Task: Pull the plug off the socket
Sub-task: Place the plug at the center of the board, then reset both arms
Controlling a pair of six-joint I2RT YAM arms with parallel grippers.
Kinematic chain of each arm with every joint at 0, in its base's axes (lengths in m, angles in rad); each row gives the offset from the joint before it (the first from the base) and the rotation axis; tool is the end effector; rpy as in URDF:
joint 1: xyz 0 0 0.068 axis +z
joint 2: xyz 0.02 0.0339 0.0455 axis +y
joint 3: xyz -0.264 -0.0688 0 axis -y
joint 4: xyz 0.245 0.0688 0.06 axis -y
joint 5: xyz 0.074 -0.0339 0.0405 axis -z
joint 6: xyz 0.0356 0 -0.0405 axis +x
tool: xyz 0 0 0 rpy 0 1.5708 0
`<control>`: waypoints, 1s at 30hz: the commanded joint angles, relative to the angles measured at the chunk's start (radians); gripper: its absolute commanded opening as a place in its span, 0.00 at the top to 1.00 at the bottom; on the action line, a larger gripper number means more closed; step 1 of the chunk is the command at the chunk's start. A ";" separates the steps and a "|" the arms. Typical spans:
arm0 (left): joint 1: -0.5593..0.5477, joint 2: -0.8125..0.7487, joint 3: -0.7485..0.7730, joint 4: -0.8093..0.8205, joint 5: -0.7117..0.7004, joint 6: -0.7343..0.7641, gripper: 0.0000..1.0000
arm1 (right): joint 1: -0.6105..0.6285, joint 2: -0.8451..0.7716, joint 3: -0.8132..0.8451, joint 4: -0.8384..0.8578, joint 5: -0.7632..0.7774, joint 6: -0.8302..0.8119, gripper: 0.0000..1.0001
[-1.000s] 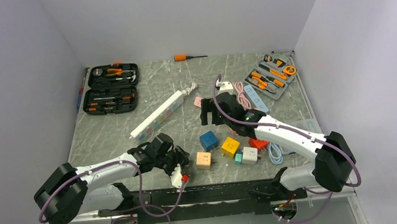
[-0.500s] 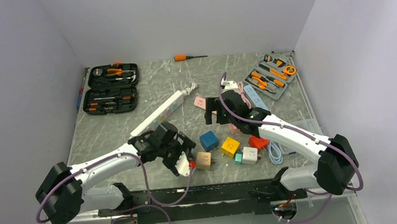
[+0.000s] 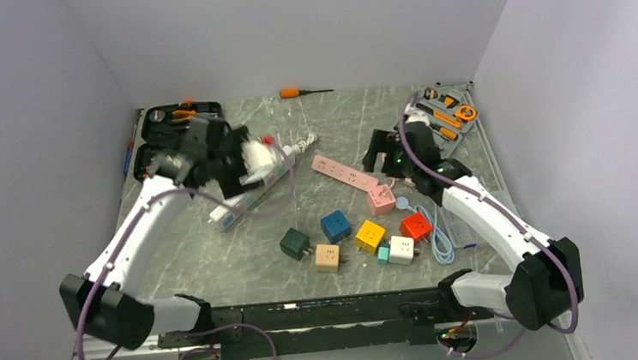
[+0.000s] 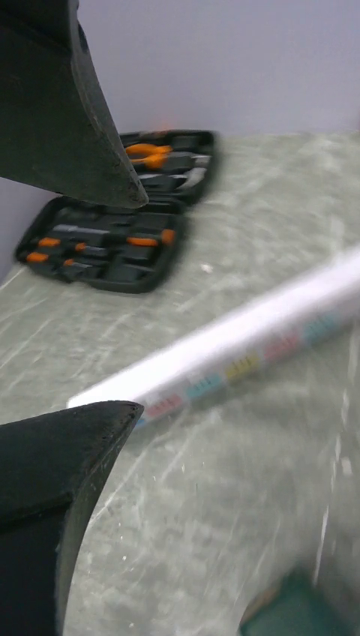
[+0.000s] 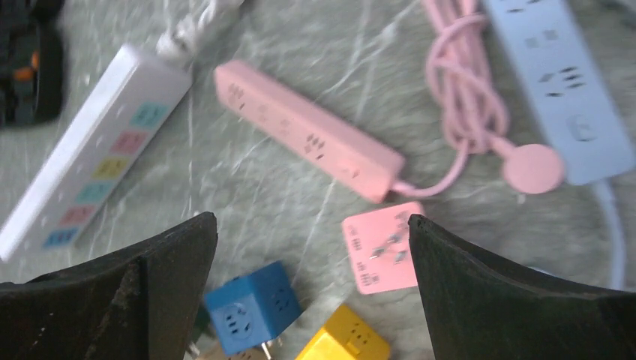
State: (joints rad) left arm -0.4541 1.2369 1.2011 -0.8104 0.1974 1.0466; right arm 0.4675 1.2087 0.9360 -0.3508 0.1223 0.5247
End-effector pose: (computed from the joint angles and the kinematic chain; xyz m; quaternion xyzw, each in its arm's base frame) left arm 0.2240 -0.1171 0.3326 0.6601 0.6568 0.0148 0.3642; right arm 0.2406 0.1166 0.2883 0.0533 0.8871 0.1689 0.4263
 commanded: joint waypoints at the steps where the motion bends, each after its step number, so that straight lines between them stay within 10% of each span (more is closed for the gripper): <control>1: 0.182 0.120 0.257 -0.220 -0.057 -0.341 0.01 | -0.117 -0.057 0.058 0.007 -0.086 0.020 0.00; 10: 0.415 0.079 0.424 -0.145 0.142 -0.592 0.01 | -0.128 -0.023 -0.012 0.180 0.157 -0.113 0.01; 22: 0.598 -0.011 -0.118 0.387 0.120 -0.827 0.01 | -0.223 0.102 -0.072 0.418 0.492 -0.334 0.00; 30: 0.600 0.056 -0.265 0.528 0.048 -0.832 0.01 | -0.381 0.116 -0.183 0.483 0.421 -0.122 0.00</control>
State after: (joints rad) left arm 0.1459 1.2823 0.9436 -0.4290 0.2787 0.2626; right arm 0.1493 1.3594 0.8188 0.0193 0.5472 0.3058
